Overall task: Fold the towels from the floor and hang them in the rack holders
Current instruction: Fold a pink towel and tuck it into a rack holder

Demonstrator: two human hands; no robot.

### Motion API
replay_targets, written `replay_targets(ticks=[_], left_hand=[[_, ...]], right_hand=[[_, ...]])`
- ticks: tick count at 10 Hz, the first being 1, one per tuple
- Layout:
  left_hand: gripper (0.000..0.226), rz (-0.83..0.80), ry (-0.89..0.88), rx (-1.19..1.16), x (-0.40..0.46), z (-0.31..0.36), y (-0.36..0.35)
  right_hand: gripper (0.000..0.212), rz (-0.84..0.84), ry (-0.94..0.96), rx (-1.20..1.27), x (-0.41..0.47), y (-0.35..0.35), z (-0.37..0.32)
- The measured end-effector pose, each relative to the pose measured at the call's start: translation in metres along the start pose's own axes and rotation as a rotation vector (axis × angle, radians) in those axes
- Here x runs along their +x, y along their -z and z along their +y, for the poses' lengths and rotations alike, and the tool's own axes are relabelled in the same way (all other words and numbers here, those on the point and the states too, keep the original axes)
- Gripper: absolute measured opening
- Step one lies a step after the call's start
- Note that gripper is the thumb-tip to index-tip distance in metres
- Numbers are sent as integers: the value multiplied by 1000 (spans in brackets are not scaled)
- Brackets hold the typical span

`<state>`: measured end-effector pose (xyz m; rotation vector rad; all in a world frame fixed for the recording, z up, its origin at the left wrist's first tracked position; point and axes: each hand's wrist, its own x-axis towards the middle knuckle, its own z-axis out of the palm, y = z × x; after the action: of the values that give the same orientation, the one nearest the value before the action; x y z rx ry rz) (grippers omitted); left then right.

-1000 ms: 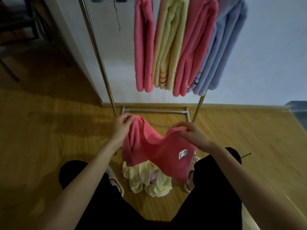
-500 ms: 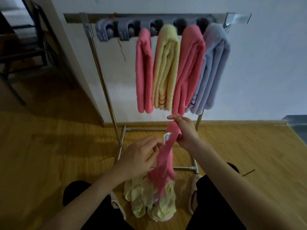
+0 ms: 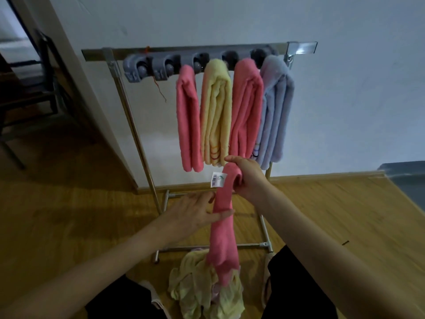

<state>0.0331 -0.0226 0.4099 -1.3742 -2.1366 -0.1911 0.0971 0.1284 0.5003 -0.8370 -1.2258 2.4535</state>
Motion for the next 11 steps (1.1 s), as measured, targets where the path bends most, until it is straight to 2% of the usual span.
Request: replay_targets(ticks=[1, 2, 3, 4, 5, 6, 7, 9, 10, 11], left_hand=[[48, -62, -300, 23, 12, -11, 12], [46, -168, -493, 12, 13, -8, 17], [52, -244, -415, 68, 20, 5, 28], [36, -281, -345, 36, 19, 13, 25], [17, -216, -269, -167, 13, 9, 28], [19, -127, -19, -426, 7, 6, 32], [36, -71, 246, -574, 6, 0, 31], [23, -1, 630, -831, 9, -8, 12], [29, 20, 664, -956, 8, -5, 5], [38, 7, 601, -977, 9, 4, 6]], right_hand=[[24, 10, 4, -18, 0, 1, -5], [25, 20, -7, -29, 1, 1, -7], [23, 29, -22, -26, 2, -1, -5], [24, 43, -14, -53, 4, -1, -5], [22, 85, 0, -54, 8, 4, -10], [15, 118, -22, -37, 12, 12, -15], [13, 103, -20, -20, 12, 16, -17], [14, -102, 6, 32, 4, 6, -16], [17, -163, 31, 9, -1, 0, -15], [18, -199, 32, 34, -3, -4, -15]])
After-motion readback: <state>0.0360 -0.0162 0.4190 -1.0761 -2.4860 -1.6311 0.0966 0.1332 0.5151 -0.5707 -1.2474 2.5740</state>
